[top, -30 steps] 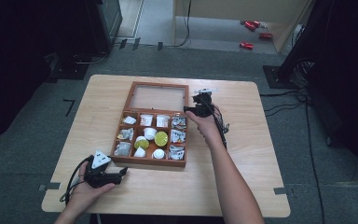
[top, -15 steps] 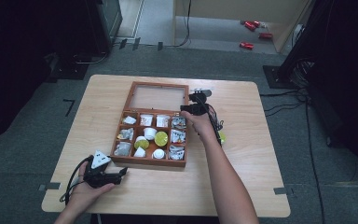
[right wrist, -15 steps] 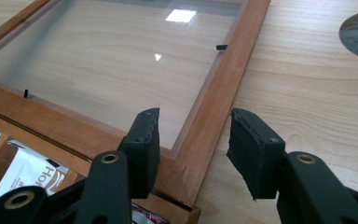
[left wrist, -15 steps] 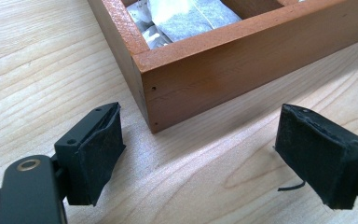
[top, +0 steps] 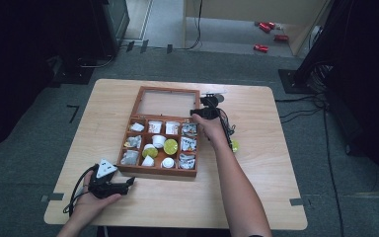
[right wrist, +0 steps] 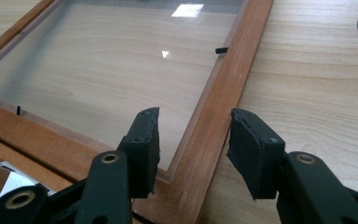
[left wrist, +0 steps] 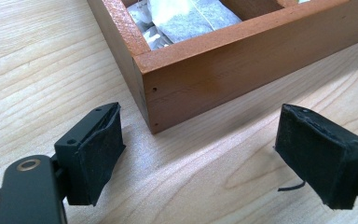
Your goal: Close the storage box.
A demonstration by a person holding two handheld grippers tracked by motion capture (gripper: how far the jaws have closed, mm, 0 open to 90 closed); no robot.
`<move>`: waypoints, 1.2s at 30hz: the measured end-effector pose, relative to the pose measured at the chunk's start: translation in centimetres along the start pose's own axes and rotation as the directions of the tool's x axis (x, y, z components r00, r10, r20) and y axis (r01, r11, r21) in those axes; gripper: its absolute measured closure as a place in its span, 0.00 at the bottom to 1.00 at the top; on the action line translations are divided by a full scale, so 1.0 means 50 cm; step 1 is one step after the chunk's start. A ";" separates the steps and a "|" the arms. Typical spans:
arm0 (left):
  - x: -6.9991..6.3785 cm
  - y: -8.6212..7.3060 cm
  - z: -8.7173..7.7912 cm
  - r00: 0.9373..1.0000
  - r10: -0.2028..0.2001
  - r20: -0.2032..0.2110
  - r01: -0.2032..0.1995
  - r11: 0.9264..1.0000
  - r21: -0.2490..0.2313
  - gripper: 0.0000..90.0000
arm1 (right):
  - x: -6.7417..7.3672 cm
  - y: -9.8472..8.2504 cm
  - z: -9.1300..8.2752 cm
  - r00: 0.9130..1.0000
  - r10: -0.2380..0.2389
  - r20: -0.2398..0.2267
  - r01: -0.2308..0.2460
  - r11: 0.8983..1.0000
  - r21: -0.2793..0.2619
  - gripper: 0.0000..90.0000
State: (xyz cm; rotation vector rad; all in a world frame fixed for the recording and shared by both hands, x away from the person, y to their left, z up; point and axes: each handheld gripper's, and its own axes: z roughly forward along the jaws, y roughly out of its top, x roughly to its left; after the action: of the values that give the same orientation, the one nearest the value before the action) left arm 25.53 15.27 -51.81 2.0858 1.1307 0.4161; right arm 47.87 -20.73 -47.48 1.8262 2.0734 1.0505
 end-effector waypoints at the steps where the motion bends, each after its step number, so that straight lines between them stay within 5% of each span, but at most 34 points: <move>1: 0.000 0.000 0.000 1.000 0.000 0.000 0.000 1.000 0.000 0.17 | -0.001 0.001 0.001 1.000 0.003 -0.001 -0.003 1.000 0.002 0.59; 15: 0.002 0.000 0.000 1.000 -0.003 0.005 0.003 1.000 -0.001 0.17 | -0.023 0.009 0.018 0.992 0.111 -0.066 -0.109 0.994 0.029 0.52; 24: 0.002 0.000 0.000 1.000 -0.004 0.006 0.004 1.000 -0.002 0.17 | -0.043 0.009 0.031 0.968 0.214 -0.128 -0.206 0.976 0.075 0.44; 29: 0.002 0.000 0.000 1.000 -0.004 0.005 0.004 1.000 -0.001 0.17 | -0.050 0.008 0.032 0.954 0.247 -0.168 -0.235 0.968 0.090 0.51; 32: 0.002 0.000 0.000 1.000 -0.003 0.004 0.003 1.000 -0.001 0.17 | -0.045 0.009 0.029 0.968 0.198 -0.154 -0.189 0.979 0.073 0.51; 36: 0.001 0.000 0.000 1.000 -0.002 0.003 0.002 1.000 -0.001 0.17 | -0.049 0.004 0.021 0.970 0.167 -0.176 -0.164 0.986 0.034 0.53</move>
State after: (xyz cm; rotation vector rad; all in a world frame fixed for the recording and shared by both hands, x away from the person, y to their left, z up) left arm 25.58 15.32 -51.80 2.0838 1.1305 0.4119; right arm 49.17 -22.58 -48.88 2.0115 2.0615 1.2844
